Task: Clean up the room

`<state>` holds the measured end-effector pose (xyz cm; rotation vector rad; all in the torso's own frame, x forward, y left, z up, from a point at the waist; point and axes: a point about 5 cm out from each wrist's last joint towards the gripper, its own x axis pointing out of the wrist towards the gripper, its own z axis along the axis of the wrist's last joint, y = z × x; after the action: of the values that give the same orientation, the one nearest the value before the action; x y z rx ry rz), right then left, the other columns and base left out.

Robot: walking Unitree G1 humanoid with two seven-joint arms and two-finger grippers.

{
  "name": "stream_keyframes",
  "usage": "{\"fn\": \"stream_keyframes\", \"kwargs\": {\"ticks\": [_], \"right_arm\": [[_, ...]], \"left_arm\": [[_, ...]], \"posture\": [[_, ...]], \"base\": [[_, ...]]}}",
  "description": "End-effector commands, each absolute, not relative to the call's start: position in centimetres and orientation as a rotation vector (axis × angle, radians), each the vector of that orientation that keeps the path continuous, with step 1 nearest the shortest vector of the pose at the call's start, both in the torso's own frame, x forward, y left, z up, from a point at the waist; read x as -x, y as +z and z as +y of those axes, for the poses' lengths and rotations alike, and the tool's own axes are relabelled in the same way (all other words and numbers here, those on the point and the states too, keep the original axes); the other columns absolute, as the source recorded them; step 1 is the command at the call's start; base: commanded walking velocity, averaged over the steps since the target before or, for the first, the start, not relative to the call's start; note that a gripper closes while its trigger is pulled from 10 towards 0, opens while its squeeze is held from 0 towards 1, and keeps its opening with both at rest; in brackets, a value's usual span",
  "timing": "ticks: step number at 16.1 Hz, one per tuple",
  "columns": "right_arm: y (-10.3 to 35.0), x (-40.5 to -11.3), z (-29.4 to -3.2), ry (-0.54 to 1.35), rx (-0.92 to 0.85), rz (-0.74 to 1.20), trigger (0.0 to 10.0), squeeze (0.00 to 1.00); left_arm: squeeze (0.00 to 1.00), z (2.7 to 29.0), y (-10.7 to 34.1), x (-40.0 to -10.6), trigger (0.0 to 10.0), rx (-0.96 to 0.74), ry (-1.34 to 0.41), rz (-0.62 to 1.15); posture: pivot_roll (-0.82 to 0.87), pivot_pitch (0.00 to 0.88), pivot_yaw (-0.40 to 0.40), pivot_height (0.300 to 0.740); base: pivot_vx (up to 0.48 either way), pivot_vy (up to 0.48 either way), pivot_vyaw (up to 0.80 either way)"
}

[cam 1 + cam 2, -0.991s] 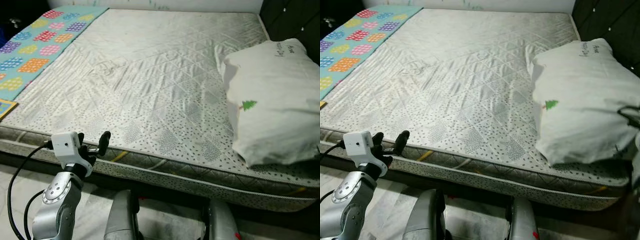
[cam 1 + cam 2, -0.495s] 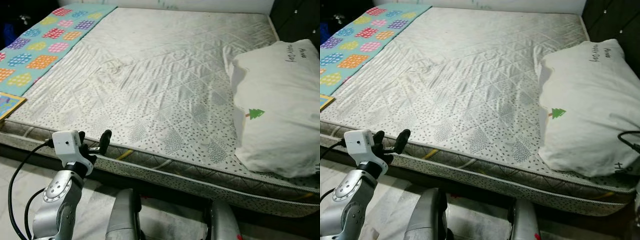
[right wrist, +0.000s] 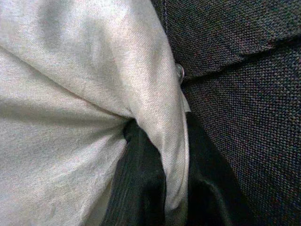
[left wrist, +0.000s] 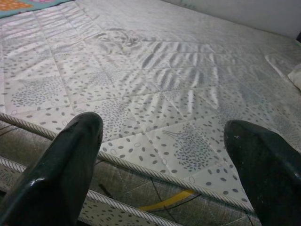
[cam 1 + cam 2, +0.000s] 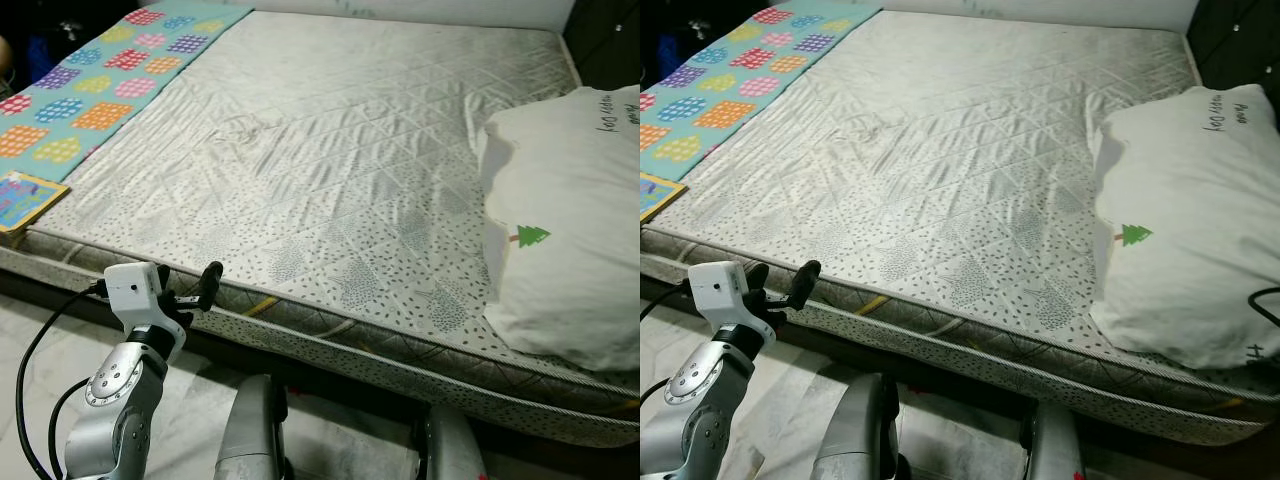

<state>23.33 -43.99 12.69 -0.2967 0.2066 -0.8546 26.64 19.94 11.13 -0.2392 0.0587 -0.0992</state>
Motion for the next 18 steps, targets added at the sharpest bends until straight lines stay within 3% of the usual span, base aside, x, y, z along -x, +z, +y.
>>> {"fn": "stream_keyframes", "kwargs": {"ticks": [1, 5, 7, 11, 16, 17, 18], "right_arm": [[13.9, -20.5, -46.6, -1.039, 0.301, 0.197, 0.0, 0.00], [13.2, -18.6, -47.1, -1.058, 0.335, 0.218, 0.0, 0.00], [12.2, -20.6, -44.7, -0.907, 0.299, 0.154, 0.0, 0.00], [11.5, -26.2, -37.3, -0.561, 0.319, 0.053, 0.0, 0.00], [12.0, -29.9, -31.9, -0.429, 0.273, 0.006, 0.0, 0.00], [11.7, -30.3, -31.4, -0.421, 0.285, 0.033, 7.2, 0.00], [11.6, -30.7, -31.1, -0.420, 0.278, 0.051, 10.0, 0.00]], "left_arm": [[0.00, 20.0, 11.1, -26.6, 10.0, 0.227, -0.099, 0.067], [0.00, 19.7, 10.9, -26.7, 10.0, 0.233, -0.110, 0.073], [0.00, 19.4, 10.9, -26.7, 10.0, 0.237, -0.117, 0.071], [0.00, 19.4, 11.0, -26.8, 10.0, 0.235, -0.117, 0.064], [0.00, 19.1, 10.9, -26.6, 10.0, 0.238, -0.113, 0.061], [0.00, 19.1, 10.8, -26.6, 10.0, 0.238, -0.111, 0.061], [0.00, 19.2, 10.8, -26.7, 10.0, 0.237, -0.109, 0.060]], "posture": [[-0.01, 0.093, 0.036, 0.566], [-0.03, 0.103, 0.038, 0.566], [-0.03, 0.102, 0.039, 0.566], [-0.02, 0.093, 0.030, 0.566], [-0.01, 0.082, 0.017, 0.566], [-0.01, 0.079, 0.013, 0.566], [-0.01, 0.079, 0.013, 0.566]], "base": [[0.000, 0.000, 0.00], [0.000, 0.000, 0.00], [0.000, 0.000, 0.00], [0.000, 0.000, 0.00], [0.000, 0.000, 0.00], [0.000, 0.000, 0.00], [0.000, 0.000, 0.00]]}}
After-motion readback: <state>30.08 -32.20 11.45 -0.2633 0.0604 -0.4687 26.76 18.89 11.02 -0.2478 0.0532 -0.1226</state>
